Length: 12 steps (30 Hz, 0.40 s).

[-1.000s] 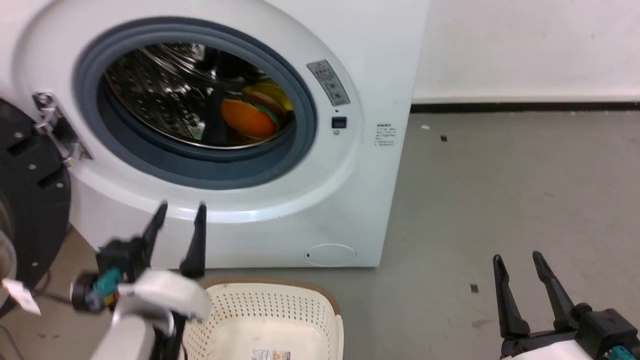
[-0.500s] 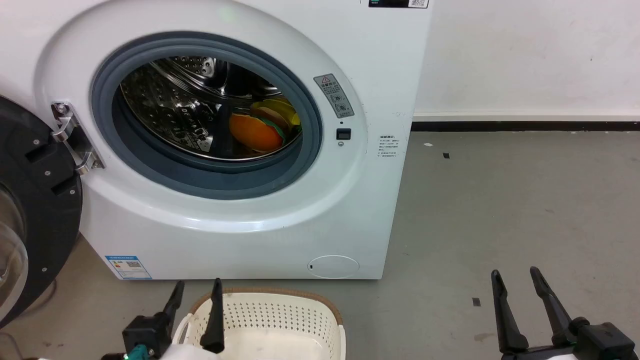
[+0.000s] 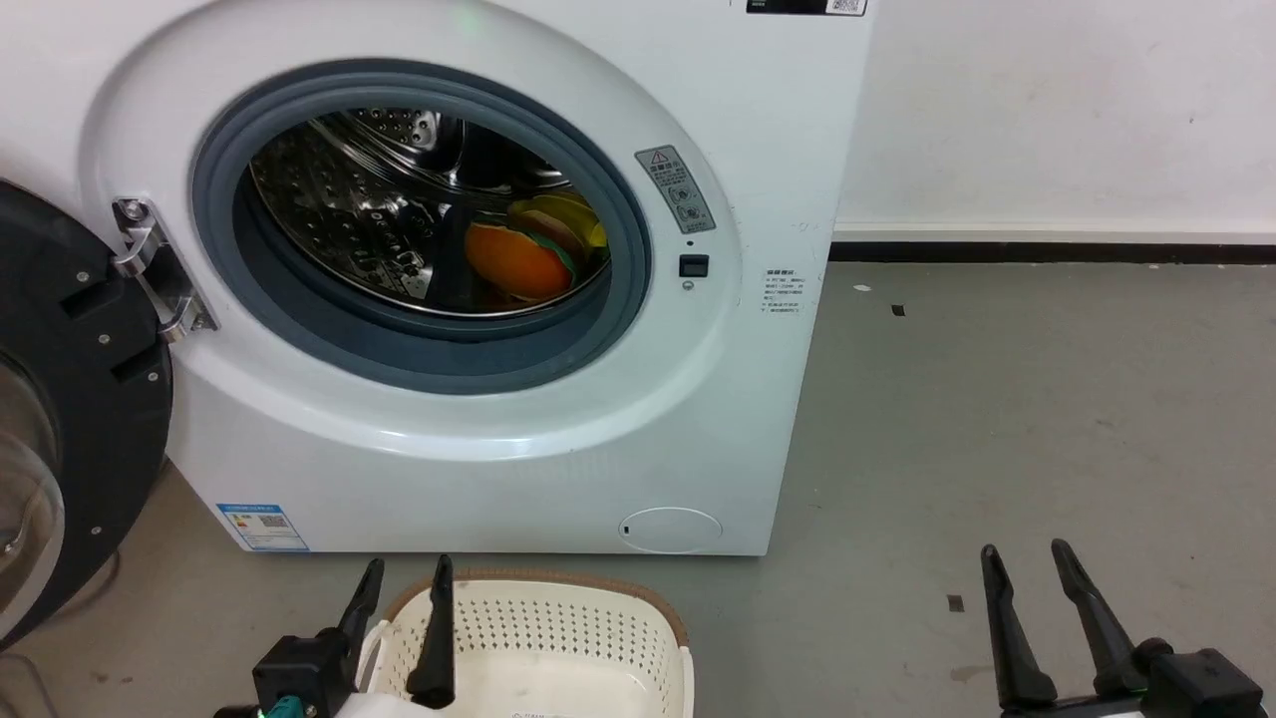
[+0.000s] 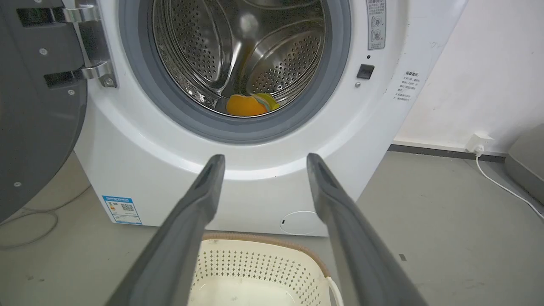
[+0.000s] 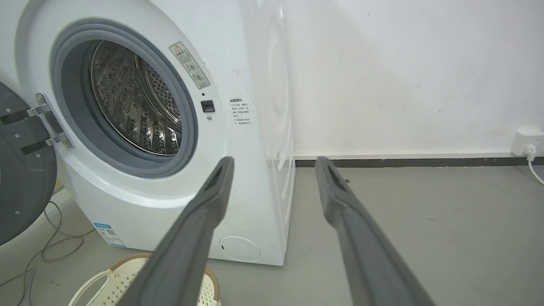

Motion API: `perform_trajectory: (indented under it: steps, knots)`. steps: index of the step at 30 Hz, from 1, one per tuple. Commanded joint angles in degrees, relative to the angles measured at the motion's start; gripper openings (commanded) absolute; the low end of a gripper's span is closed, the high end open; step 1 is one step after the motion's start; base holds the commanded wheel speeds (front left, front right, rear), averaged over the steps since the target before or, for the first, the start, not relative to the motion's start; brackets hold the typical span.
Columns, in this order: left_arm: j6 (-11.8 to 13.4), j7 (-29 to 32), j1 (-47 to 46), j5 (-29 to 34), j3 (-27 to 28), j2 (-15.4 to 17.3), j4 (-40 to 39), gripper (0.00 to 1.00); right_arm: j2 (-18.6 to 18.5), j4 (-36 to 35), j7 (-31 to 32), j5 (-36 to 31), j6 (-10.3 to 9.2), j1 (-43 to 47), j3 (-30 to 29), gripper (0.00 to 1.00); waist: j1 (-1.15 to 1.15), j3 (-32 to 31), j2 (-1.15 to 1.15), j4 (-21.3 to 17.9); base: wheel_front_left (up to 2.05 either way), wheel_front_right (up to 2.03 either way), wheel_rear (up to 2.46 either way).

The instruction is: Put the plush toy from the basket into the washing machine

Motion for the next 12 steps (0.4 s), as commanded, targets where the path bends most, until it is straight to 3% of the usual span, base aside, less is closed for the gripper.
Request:
perform_trajectory:
  steps: [1, 12]
  knots:
    - [0.0, 0.0, 0.0, 0.0, 0.0, 0.0, 0.0, 0.00, 0.0, 0.0, 0.0, -0.1, -0.01, 0.0, 0.0, 0.00, 0.00, 0.0, -0.01, 0.0, 0.00, 0.00, 0.00]
    - [-0.5, 1.0, -0.2, 1.5, 0.9, -0.6, -0.7, 0.00, 0.0, -0.1, 1.1, -0.7, -0.01, -0.6, 0.0, 0.00, 0.00, 0.1, -0.01, -0.1, 0.00, 0.00, 0.00]
